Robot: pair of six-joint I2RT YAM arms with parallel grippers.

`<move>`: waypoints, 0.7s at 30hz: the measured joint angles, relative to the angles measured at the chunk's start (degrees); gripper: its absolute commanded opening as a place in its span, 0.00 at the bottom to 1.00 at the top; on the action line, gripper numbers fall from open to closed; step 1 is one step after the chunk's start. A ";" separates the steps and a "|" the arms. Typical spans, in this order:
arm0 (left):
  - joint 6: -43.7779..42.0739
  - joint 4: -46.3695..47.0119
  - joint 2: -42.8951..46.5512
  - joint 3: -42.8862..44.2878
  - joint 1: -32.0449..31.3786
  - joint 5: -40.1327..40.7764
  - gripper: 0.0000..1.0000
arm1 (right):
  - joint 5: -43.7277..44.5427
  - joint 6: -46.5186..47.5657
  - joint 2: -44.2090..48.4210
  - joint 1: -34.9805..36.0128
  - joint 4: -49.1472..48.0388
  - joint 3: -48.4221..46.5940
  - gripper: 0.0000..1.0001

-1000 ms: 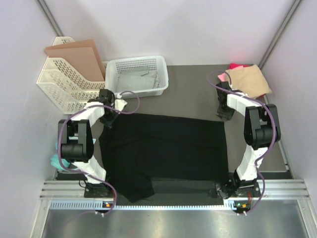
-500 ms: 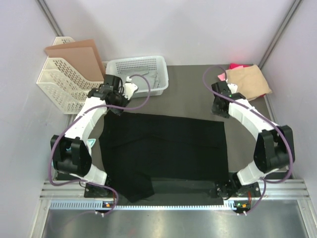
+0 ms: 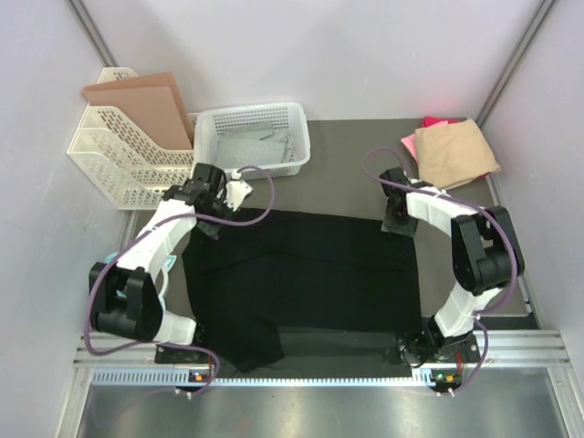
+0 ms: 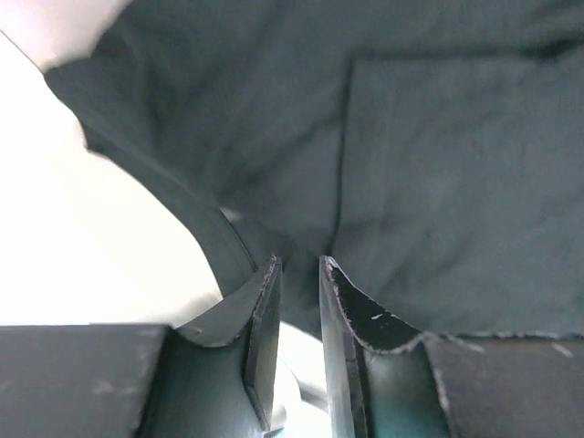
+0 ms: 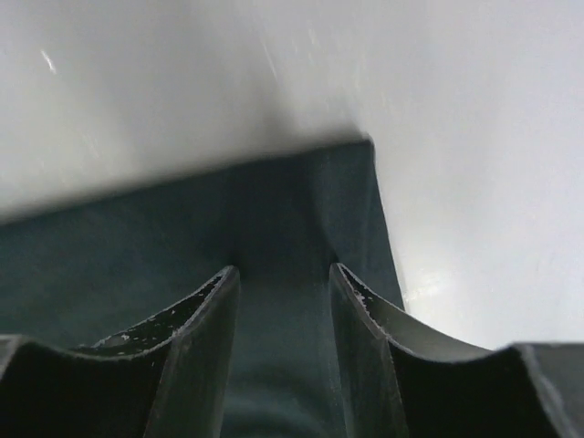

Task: Fold and stack the t-shirts
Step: Fold the flattened tshirt in 1/3 of the way

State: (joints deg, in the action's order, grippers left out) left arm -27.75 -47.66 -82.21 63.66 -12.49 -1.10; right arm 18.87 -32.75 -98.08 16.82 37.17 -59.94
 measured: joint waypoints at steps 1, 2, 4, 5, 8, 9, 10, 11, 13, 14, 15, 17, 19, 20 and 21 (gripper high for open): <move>-0.02 -0.07 1.27 -1.22 0.00 0.11 0.29 | 0.00 0.15 -0.83 -0.31 -0.15 -0.96 0.45; -0.04 -0.44 2.73 -2.43 0.00 0.17 0.29 | -0.15 0.28 -1.95 -0.79 0.15 -2.21 0.44; -0.07 -0.96 5.07 -3.80 0.00 0.37 0.30 | -0.52 0.61 -4.33 -1.73 1.31 -5.20 0.44; -0.17 -1.01 6.34 -4.42 0.00 0.44 0.31 | -0.72 0.76 -5.49 -2.23 1.81 -6.69 0.43; -0.37 -1.75 10.01 -5.99 0.00 0.39 0.31 | -1.03 1.14 -8.61 -3.63 3.28 -10.91 0.43; -0.44 -2.25 11.06 -6.25 0.00 0.35 0.31 | -1.01 1.27 -9.64 -4.07 3.69 -12.37 0.43; -0.48 -2.56 12.02 -6.47 0.00 0.31 0.32 | -0.94 1.44 -10.64 -4.50 3.93 -13.84 0.43; -0.63 -2.84 12.83 -6.62 0.00 0.28 0.32 | -0.90 1.68 -11.58 -4.92 4.26 -15.21 0.42; -0.76 -3.26 14.01 -6.99 0.00 0.09 0.33 | -0.52 1.90 -13.31 -5.57 4.87 -17.73 0.41; -0.87 -3.41 14.32 -7.19 0.00 -0.24 0.33 | 0.28 1.95 -14.25 -5.88 4.22 -18.75 0.41; -0.94 -3.58 14.43 -7.43 0.00 -0.81 0.33 | 1.05 2.12 -14.84 -6.19 3.89 -19.82 0.42; -1.27 -3.80 14.34 -8.00 -0.04 -1.73 0.33 | 2.99 2.19 -15.02 -6.23 2.58 -20.11 0.48; -1.77 -4.02 13.66 -8.55 -0.48 -2.45 0.33 | 5.62 2.40 -14.45 -5.53 3.02 -20.04 0.51; -2.01 -4.04 13.05 -8.74 -0.87 -2.56 0.33 | 6.64 2.62 -13.79 -4.66 3.19 -20.04 0.51; -2.27 -4.04 12.07 -8.90 -1.55 -2.54 0.33 | 7.76 2.78 -12.63 -2.97 3.63 -20.04 0.52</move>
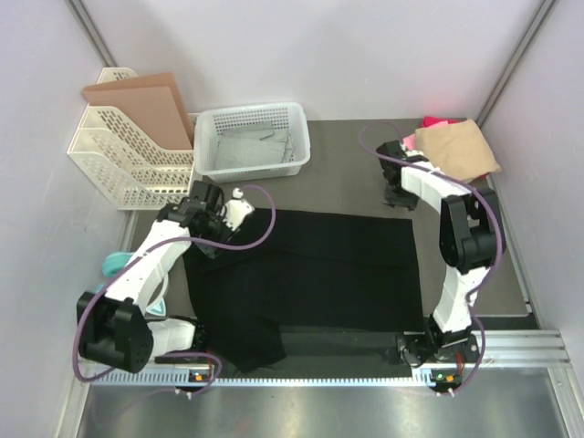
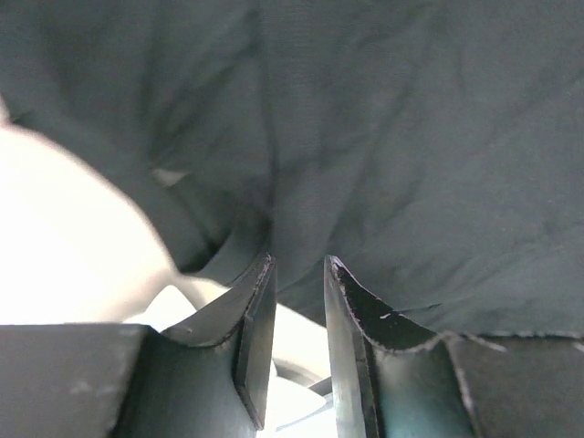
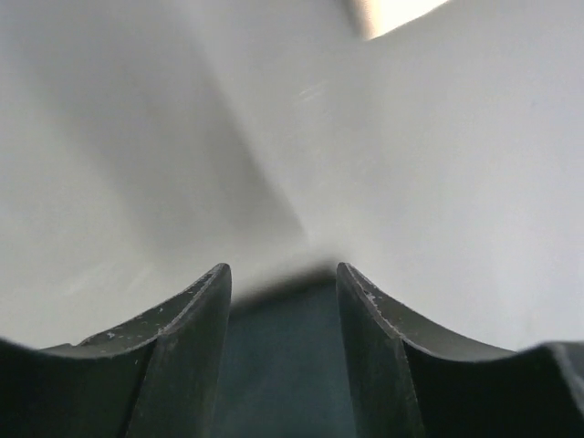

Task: Fold and stack the t-shirts
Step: Fold the flattened tshirt in 1/3 of the way

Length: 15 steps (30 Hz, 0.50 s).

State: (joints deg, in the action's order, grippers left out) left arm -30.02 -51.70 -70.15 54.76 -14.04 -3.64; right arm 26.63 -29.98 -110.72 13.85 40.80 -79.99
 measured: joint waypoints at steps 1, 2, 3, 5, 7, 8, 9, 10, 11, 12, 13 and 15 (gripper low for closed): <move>-0.22 0.15 -1.31 -0.24 -0.83 0.04 0.33 | 0.68 0.04 1.55 2.12 0.39 0.00 0.52; -0.37 0.28 -2.36 -0.55 -1.53 0.02 0.33 | 1.11 0.15 3.17 4.15 0.68 0.02 0.53; -0.55 0.42 -3.72 -1.01 -2.54 0.35 0.33 | 1.36 0.20 5.79 7.41 0.79 0.09 0.53; -0.79 0.70 -6.25 -1.79 -4.24 1.11 0.33 | 1.57 0.15 10.43 12.87 0.24 0.48 0.53; -0.98 1.01 -8.63 -2.47 -5.40 1.55 0.33 | 1.27 -0.13 15.61 18.01 -0.96 2.34 0.53; -1.01 1.49 -9.46 -2.91 -5.68 1.57 0.33 | 1.07 -0.33 18.03 19.98 -1.66 3.76 0.53; -1.03 2.01 -10.03 -3.26 -5.73 1.62 0.33 | 0.83 -0.81 20.11 21.38 -2.38 5.60 0.53; -1.05 2.93 -10.58 -3.76 -5.73 1.90 0.33 | 0.63 -1.31 21.55 22.03 -2.58 7.28 0.52; -1.05 4.00 -11.06 -4.33 -5.73 2.10 0.33 | 0.46 -1.84 22.69 22.18 -3.15 9.33 0.52; -1.07 5.14 -11.63 -4.85 -5.73 2.45 0.33 | 0.31 -2.71 23.41 22.05 -4.00 12.04 0.52; -1.07 5.90 -12.28 -5.11 -5.73 2.99 0.33 | 0.22 -3.26 23.52 21.90 -4.39 14.14 0.52; -1.03 7.93 -14.14 -5.25 -5.73 3.96 0.32 | -0.44 -4.20 23.28 21.64 -4.83 17.97 0.51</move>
State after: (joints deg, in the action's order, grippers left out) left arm -31.05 -43.77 -84.29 49.52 -19.77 0.32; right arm 26.20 -34.17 -87.44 35.48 35.97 -62.02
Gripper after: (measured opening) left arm 0.328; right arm 0.522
